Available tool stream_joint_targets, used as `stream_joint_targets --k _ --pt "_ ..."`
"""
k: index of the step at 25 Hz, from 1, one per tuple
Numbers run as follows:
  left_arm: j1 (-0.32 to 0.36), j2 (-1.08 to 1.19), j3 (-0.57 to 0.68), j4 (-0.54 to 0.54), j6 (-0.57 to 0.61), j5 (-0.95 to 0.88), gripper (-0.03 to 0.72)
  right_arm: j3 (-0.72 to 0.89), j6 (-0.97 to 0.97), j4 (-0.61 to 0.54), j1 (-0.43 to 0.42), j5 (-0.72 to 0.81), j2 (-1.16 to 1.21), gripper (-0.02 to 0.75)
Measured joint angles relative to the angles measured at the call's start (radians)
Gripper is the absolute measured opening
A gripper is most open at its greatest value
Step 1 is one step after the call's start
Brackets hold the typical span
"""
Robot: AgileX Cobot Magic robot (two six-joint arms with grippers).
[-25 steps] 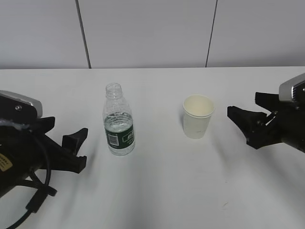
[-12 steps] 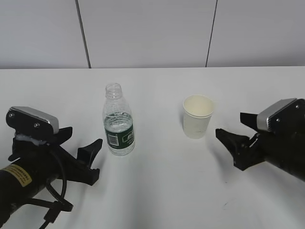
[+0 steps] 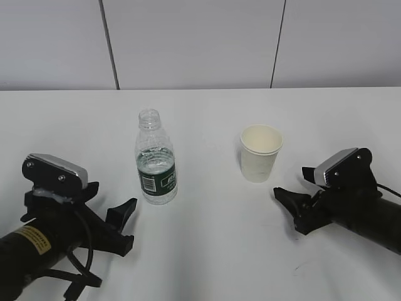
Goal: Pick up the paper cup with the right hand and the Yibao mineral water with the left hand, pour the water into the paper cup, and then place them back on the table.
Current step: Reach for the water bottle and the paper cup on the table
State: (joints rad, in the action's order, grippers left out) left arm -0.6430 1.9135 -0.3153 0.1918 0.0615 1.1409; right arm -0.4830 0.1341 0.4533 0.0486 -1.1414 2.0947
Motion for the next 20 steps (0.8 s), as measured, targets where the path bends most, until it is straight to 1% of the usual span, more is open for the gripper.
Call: stream_joint_targets --k 6,9,15,20 --pt "0.0 0.039 -0.065 -0.011 0.0 0.002 0.486 -0.065 -0.009 0.015 0.0 -0.001 0.011 0.587" --pt "0.0 0.081 -0.106 -0.031 -0.001 0.003 0.486 -0.1 -0.044 0.03 0.0 -0.005 0.022 0.587" --pt "0.0 0.119 -0.163 -0.045 -0.001 0.001 0.486 -0.172 -0.083 0.113 0.0 -0.005 0.105 0.587" --pt "0.0 0.123 -0.198 -0.074 -0.006 0.0 0.486 -0.211 -0.085 0.117 0.0 -0.005 0.136 0.587"
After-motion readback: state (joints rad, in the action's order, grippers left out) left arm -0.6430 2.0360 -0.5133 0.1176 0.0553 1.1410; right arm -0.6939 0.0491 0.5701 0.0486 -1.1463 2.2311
